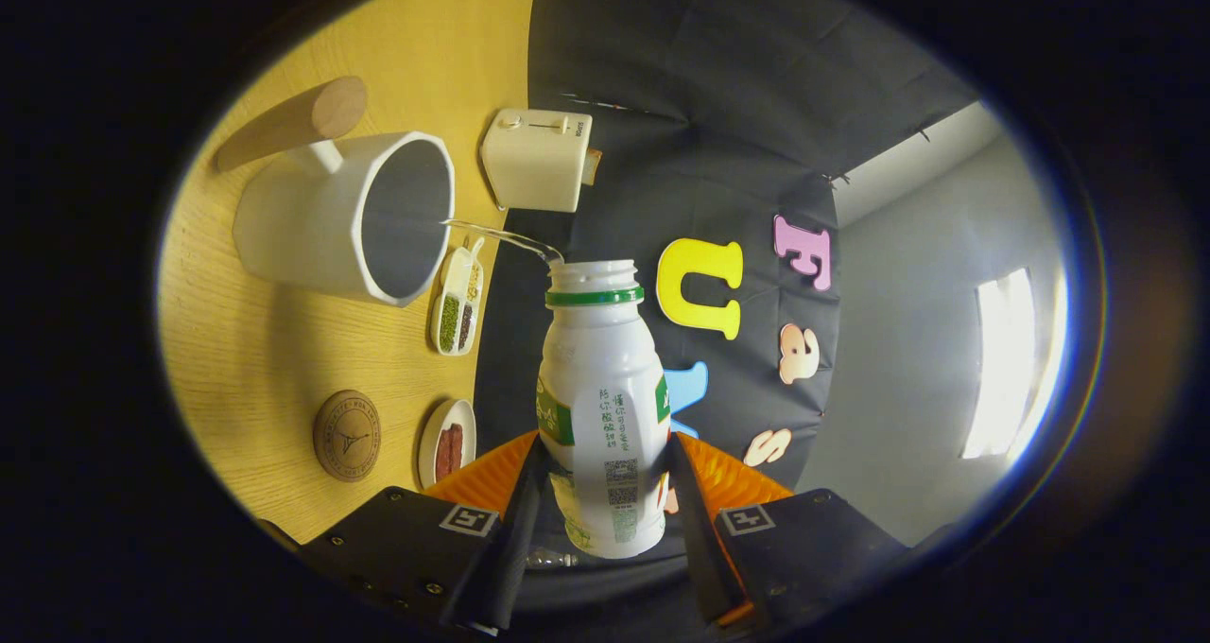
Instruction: Take the bottle from table, then pour the juice into the cup, finally place the bottle on the coaster
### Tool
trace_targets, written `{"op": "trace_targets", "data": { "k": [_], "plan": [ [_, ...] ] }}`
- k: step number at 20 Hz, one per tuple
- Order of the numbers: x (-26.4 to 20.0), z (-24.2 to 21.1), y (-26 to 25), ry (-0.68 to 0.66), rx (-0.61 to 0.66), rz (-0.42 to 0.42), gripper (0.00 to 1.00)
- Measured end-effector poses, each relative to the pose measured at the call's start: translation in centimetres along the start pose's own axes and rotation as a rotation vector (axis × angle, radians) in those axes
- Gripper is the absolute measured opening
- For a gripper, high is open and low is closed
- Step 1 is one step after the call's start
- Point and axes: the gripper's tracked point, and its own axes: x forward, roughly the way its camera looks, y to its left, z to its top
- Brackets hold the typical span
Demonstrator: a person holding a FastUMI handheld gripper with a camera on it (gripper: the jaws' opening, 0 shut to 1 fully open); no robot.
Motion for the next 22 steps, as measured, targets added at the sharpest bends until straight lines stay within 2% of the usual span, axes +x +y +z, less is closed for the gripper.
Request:
{"op": "trace_targets", "data": {
  "k": [22],
  "plan": [
    [0.07, 0.2, -0.99, -0.034, -0.098, -0.06, 0.7]
  ]
}}
